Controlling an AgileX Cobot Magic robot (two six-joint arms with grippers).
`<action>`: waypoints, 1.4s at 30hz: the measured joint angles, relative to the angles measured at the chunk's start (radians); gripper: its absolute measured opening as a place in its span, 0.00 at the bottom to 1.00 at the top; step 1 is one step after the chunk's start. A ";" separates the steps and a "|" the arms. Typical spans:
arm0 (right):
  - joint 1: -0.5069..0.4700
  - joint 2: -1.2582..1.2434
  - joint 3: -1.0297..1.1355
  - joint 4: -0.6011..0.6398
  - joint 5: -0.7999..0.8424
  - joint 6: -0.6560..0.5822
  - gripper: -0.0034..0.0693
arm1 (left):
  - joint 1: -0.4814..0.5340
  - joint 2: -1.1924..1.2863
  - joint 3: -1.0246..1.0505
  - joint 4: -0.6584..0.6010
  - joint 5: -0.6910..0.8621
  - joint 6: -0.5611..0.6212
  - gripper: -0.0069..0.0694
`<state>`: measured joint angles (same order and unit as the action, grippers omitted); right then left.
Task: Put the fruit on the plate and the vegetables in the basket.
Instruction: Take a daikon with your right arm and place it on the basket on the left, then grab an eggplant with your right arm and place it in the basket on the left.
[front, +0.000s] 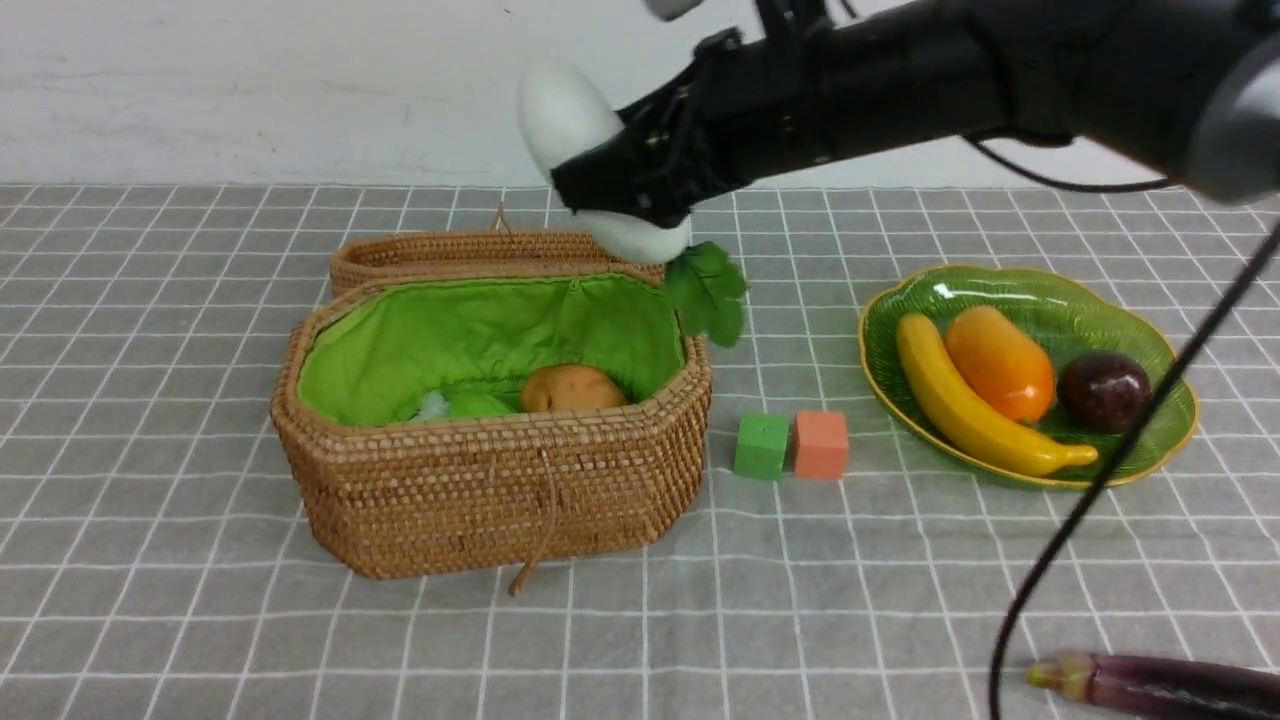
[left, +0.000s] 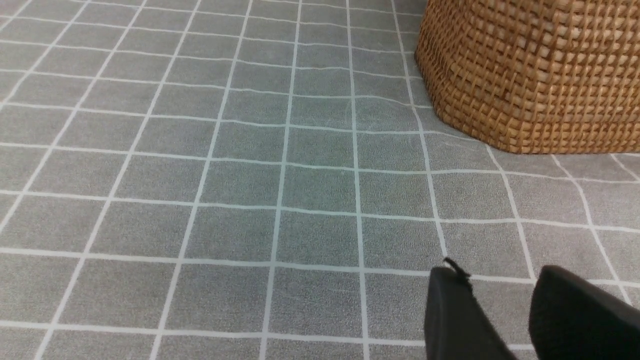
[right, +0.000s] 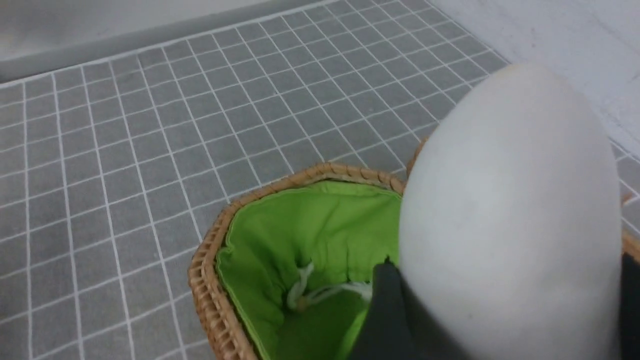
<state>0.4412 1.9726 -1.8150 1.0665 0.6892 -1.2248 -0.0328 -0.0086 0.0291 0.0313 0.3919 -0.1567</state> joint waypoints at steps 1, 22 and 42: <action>0.014 0.025 -0.008 0.000 -0.013 0.000 0.76 | 0.000 0.000 0.000 0.000 0.000 0.000 0.39; 0.074 -0.039 -0.043 -0.654 0.200 0.513 0.95 | 0.000 0.000 0.000 0.000 0.000 0.000 0.40; -0.251 -0.458 0.854 -1.179 0.228 0.326 0.87 | 0.000 0.000 0.000 0.001 0.000 0.000 0.40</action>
<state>0.1905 1.5143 -0.9611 -0.1127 0.9169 -0.8988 -0.0328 -0.0086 0.0291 0.0320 0.3919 -0.1567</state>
